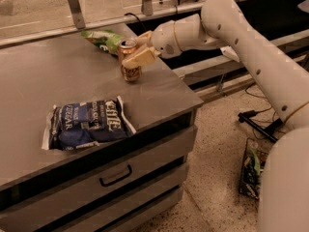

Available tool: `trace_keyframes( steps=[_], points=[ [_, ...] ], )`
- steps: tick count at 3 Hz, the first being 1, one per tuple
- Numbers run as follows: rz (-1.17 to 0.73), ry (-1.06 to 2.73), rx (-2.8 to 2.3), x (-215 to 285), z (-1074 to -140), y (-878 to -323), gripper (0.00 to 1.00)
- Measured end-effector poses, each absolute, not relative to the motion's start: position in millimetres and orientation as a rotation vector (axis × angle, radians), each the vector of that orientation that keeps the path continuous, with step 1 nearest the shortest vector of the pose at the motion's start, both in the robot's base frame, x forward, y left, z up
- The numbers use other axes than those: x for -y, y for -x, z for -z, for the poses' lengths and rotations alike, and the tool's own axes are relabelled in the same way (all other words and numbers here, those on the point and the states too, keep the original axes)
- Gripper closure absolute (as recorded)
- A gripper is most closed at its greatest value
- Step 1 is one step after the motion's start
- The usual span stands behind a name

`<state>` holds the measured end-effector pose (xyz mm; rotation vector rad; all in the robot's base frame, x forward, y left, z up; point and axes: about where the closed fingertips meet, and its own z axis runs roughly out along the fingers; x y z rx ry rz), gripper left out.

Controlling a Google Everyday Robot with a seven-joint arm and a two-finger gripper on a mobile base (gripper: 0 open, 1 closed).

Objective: Knock orange can over

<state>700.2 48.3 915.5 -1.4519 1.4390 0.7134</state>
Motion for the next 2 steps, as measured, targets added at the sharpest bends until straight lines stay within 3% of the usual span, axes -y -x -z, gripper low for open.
trace_keyframes(
  steps=[1, 2],
  points=[
    [-0.624, 1.577, -1.512, -54.5, -937.9, -699.6, 0.92],
    [-0.485, 1.739, -1.715, -57.3, -939.3, -694.2, 0.93]
  ],
)
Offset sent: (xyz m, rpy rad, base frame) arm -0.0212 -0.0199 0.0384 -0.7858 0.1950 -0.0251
